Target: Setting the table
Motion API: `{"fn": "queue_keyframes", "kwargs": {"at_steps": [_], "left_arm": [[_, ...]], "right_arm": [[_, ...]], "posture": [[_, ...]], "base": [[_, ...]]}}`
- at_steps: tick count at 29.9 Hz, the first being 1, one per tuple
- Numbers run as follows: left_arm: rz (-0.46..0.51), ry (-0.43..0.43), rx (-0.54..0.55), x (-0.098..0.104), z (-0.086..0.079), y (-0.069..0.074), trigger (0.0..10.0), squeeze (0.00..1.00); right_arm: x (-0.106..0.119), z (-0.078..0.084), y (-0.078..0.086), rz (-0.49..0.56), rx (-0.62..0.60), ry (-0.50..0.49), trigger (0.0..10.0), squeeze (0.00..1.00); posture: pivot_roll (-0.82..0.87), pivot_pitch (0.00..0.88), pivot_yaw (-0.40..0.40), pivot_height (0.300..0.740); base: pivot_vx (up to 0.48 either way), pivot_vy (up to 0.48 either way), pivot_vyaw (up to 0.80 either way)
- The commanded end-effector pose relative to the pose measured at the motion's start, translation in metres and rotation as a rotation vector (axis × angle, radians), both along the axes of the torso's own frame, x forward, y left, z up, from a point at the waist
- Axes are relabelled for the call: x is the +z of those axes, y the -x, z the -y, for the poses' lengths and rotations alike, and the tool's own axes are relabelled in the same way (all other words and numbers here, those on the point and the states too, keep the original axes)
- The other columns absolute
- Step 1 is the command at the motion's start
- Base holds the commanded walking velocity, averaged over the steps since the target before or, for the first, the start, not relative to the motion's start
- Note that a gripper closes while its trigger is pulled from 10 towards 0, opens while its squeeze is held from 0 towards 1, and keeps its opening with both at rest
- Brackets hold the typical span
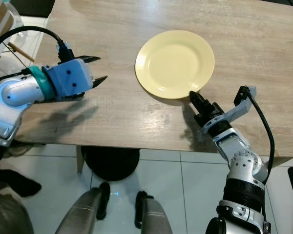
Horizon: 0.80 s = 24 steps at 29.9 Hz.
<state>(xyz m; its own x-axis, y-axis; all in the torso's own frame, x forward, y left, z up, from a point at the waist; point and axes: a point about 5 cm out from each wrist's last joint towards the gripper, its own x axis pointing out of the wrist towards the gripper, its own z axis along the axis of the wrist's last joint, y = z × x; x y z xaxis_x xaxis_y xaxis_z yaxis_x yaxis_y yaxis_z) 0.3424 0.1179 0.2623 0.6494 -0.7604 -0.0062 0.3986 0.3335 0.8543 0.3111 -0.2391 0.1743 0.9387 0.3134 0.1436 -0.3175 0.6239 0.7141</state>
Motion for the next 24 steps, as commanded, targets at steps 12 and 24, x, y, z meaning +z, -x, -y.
{"fn": "queue_keyframes", "kwargs": {"at_steps": [12,24], "left_arm": [[0.079,-0.125,-0.08,-0.006,0.016,-0.014,10.0,0.0],[0.13,-0.139,-0.106,-0.006,0.021,-0.019,10.0,0.0]], "right_arm": [[0.036,0.004,0.019,0.208,0.107,-0.077,0.0,0.0],[0.044,-0.005,0.02,0.231,0.142,-0.075,0.0,0.0]], "posture": [[0.1,0.15,0.041,0.74],[0.1,0.145,0.042,0.74]], "base": [[0.0,0.0,0.0],[0.0,0.0,0.0]]}}
